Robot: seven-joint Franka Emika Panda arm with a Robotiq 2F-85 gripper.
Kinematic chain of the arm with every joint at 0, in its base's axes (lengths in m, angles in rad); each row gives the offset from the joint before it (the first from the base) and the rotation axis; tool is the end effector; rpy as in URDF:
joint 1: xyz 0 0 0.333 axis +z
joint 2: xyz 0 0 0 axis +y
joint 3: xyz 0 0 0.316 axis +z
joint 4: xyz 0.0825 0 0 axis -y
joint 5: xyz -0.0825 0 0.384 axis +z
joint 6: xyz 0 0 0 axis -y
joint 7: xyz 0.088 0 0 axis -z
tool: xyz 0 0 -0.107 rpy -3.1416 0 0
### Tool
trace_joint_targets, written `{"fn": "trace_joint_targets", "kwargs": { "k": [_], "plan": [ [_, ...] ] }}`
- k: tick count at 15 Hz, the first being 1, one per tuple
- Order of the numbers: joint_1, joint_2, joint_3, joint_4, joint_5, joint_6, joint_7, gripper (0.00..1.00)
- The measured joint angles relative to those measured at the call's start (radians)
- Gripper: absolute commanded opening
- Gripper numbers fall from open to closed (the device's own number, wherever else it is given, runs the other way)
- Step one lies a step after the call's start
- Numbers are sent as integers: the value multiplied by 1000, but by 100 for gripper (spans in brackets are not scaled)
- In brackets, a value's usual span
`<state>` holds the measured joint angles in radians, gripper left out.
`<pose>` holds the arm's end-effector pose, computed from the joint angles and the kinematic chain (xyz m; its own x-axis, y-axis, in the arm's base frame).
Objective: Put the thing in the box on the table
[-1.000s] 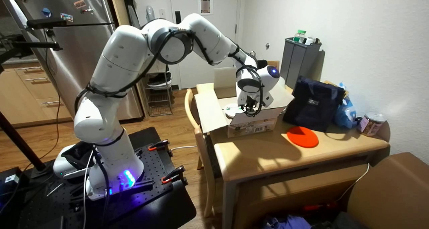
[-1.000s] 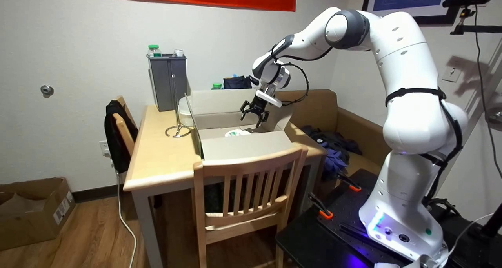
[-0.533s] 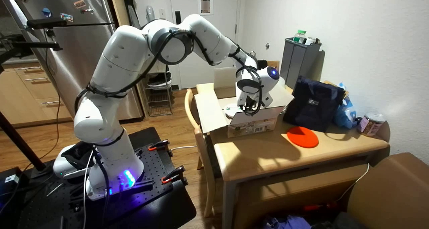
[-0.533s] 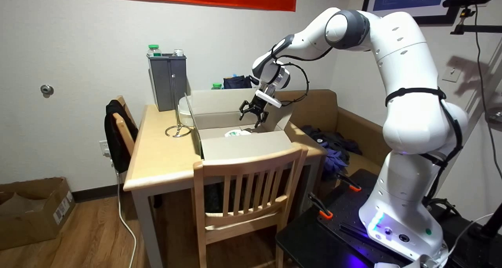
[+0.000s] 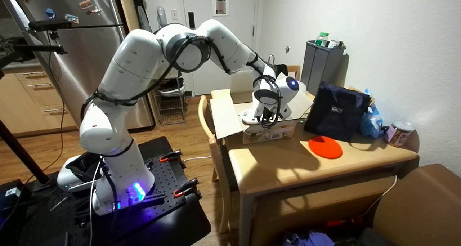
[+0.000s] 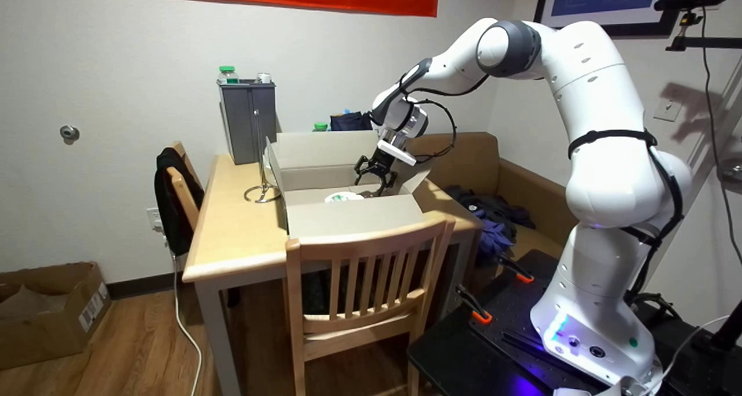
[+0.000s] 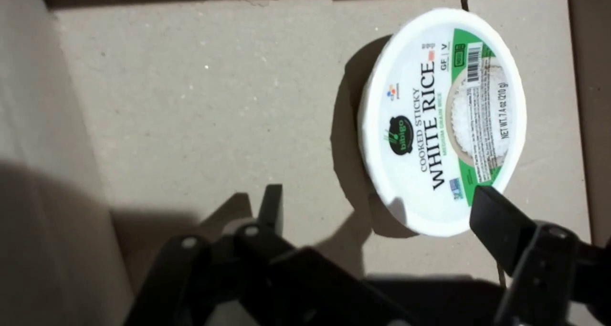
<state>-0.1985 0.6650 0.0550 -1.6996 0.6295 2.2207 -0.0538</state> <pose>0.6598 -0.0797 0.2018 0.8700 -0.4451 -0.2120 -0.4911 -0.7445 -0.4523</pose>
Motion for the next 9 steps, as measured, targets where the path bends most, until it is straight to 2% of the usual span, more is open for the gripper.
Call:
{"fn": "trace_joint_targets", "kwargs": {
  "k": [9],
  "plan": [
    [32, -27, -4, -4, -48, 29, 15, 100]
  ]
}}
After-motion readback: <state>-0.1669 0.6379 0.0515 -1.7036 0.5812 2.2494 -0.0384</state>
